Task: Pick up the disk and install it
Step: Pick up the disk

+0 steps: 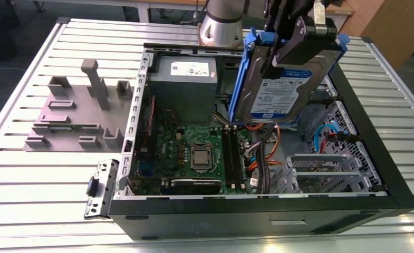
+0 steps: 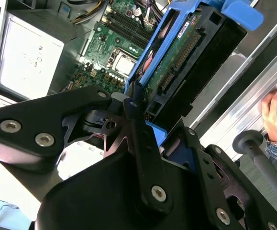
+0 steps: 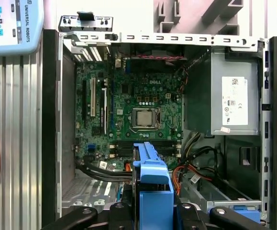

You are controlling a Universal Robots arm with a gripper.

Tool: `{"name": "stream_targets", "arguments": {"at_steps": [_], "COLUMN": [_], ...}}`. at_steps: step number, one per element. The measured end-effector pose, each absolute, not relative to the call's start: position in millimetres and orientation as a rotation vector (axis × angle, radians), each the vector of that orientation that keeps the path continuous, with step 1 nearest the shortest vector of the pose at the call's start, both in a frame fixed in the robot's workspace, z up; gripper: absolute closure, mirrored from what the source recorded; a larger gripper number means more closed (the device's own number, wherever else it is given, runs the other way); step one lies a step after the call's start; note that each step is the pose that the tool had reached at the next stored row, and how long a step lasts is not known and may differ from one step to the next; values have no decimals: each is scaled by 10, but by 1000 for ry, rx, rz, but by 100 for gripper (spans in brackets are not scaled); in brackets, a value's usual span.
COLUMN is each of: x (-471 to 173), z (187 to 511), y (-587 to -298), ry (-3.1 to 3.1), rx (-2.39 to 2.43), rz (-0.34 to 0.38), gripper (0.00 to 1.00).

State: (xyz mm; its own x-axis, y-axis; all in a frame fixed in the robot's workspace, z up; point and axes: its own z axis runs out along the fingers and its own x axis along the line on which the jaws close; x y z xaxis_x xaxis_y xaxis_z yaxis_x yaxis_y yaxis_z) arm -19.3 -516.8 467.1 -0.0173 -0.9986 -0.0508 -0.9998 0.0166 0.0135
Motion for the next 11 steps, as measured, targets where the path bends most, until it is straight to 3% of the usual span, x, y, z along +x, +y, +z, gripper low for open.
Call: {"name": "stream_targets", "arguments": {"at_steps": [11], "x": [-150], "z": [4669], "y": [-5173], "ry": [2221], "rx": [-2183], "rz": [71], "gripper": [64]}}
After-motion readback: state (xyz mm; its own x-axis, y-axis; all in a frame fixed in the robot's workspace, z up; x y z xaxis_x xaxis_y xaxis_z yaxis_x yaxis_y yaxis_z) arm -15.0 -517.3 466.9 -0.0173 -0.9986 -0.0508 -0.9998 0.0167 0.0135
